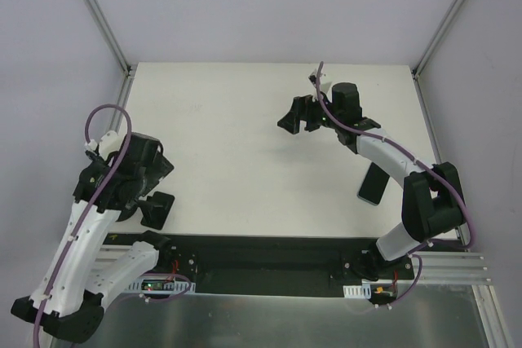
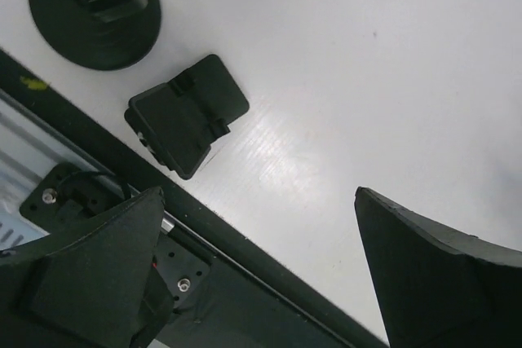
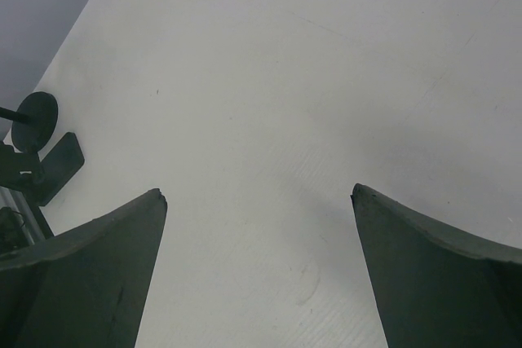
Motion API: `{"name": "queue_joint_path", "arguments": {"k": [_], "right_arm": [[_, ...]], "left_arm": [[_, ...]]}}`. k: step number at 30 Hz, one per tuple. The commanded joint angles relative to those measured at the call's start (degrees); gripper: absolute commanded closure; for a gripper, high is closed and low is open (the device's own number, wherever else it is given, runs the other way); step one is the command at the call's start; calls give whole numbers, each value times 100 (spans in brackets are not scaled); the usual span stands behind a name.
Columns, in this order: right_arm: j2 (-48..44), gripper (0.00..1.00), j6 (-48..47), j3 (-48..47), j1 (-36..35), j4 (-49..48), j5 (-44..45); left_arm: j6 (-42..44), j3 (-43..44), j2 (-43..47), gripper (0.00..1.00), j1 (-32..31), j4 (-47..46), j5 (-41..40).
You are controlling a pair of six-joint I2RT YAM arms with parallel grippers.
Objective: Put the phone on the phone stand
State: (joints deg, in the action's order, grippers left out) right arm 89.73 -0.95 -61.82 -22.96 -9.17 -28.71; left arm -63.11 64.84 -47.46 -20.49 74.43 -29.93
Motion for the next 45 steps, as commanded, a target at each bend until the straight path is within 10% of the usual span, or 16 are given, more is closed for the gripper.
{"name": "queue_joint_path", "arguments": {"k": [1,6,17,29,45], "right_arm": [[0,1,-116,-322,-51,-50,67],[62,1,-46,-427,-121,55,251],[-973,3,1649,212,730,1583,2106],[-2110,3,1968,1981,3524,3307,1984],[-800,3,877,1454,3510,4317,3018]], "left_arm": [[2283,266,482,1,72,-875,785],[3497,12,739,2,72,-2177,2873],[3842,1407,-2652,2,-7,-3848,6575],[4492,1841,-3955,2,-825,-4226,6799],[4035,1075,-3542,3,-1106,-4859,6939]]}}
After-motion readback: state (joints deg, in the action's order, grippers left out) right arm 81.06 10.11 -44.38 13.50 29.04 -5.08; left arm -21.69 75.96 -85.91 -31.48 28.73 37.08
